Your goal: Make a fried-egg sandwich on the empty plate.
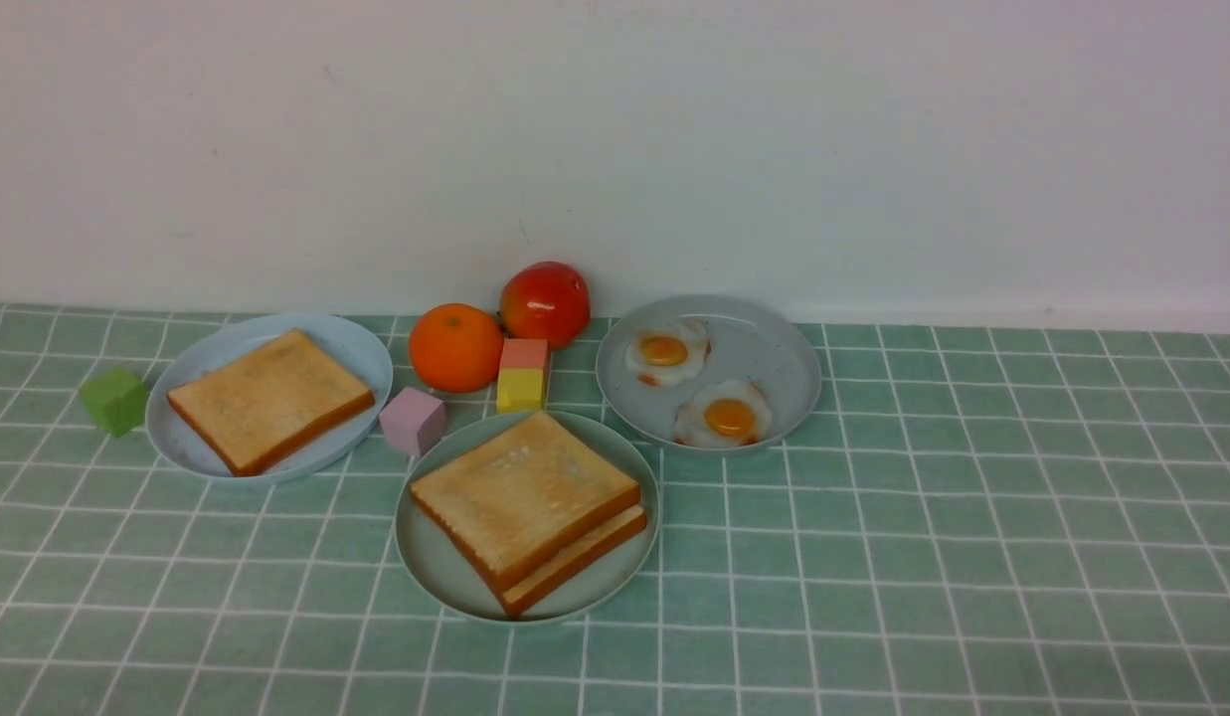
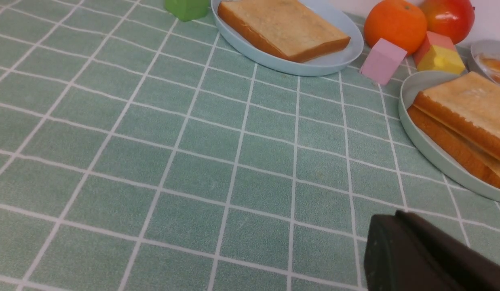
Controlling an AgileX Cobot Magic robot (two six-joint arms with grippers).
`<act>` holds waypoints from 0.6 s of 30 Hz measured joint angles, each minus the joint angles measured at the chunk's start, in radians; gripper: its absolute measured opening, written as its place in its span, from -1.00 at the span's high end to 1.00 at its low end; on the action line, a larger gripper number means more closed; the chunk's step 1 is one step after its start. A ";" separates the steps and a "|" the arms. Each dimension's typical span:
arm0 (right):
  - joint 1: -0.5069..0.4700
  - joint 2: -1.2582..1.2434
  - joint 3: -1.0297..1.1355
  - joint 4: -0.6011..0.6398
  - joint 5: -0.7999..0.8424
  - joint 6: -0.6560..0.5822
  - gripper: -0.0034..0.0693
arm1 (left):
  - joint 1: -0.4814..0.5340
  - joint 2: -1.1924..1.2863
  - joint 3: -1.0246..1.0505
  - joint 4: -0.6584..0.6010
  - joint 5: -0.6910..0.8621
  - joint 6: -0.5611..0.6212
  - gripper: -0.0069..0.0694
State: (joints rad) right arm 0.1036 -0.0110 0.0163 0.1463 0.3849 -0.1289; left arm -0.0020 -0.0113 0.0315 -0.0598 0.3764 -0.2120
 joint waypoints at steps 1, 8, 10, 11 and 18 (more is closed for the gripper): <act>0.000 0.000 0.000 0.000 0.000 0.000 0.81 | 0.000 0.000 0.000 0.000 0.000 0.000 0.85; 0.000 0.000 0.000 0.000 0.000 0.000 0.79 | 0.000 0.000 0.000 0.000 0.000 0.000 0.85; 0.000 0.000 0.000 0.000 0.000 0.000 0.78 | 0.000 0.000 0.000 0.001 0.000 0.000 0.85; 0.000 0.000 0.000 0.000 0.000 0.000 0.77 | 0.000 0.000 0.000 0.001 0.000 0.000 0.84; 0.000 0.000 0.000 0.000 0.000 0.000 0.74 | 0.000 0.000 0.000 0.002 0.000 0.000 0.83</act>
State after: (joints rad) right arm 0.1036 -0.0110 0.0163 0.1463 0.3849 -0.1289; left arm -0.0020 -0.0113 0.0315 -0.0574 0.3764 -0.2122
